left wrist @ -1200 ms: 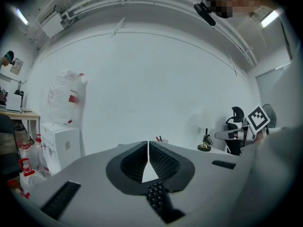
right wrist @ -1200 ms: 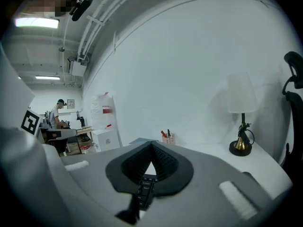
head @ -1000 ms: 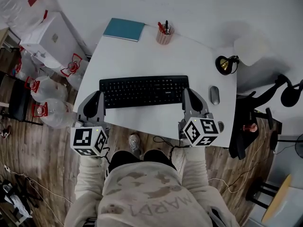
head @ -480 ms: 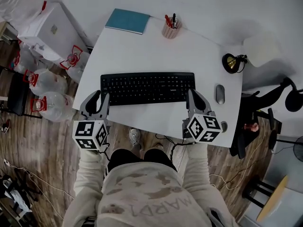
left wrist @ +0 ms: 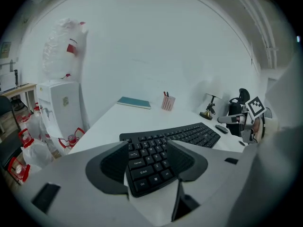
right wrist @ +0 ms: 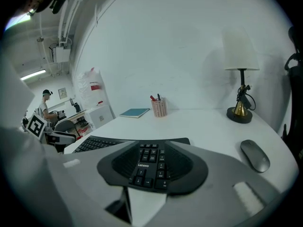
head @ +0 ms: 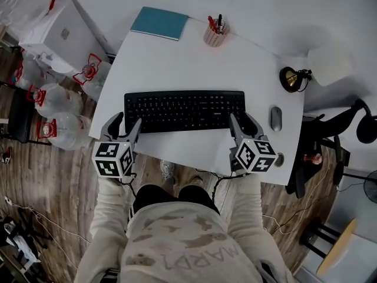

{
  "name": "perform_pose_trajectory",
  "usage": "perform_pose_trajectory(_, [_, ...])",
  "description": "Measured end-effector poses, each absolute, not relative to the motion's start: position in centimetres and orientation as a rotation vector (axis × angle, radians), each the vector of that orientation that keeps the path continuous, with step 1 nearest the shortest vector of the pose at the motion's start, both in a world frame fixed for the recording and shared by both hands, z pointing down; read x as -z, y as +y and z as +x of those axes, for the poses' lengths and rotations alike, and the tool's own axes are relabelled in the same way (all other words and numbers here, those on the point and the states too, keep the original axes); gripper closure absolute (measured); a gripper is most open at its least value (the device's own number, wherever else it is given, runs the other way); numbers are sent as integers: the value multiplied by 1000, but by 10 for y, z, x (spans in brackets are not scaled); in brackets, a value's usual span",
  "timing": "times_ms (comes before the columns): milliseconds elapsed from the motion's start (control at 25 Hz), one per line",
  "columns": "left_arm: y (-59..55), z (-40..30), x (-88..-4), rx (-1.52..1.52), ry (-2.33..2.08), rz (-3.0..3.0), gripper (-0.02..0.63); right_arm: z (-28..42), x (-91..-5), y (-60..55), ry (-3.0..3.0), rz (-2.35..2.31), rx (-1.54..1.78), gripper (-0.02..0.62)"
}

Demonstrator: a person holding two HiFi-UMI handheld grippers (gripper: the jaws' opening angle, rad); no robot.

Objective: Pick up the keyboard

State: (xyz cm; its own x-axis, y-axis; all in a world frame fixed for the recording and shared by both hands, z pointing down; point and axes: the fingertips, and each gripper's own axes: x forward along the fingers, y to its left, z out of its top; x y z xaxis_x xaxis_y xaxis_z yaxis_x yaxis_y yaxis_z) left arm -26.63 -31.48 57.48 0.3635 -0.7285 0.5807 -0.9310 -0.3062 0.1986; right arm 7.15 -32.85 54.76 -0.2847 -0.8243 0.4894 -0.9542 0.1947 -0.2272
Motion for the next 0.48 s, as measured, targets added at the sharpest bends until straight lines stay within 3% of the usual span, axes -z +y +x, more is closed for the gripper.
perform_pose_trajectory(280, [-322, -269, -601, -591, -1402, 2058, 321, 86, -565, -341, -2171, 1667, -759, 374])
perform_pose_trajectory(480, [-328, -272, -612, -578, -1386, 2005, 304, 96, -579, -351, -2138, 1648, -785, 367])
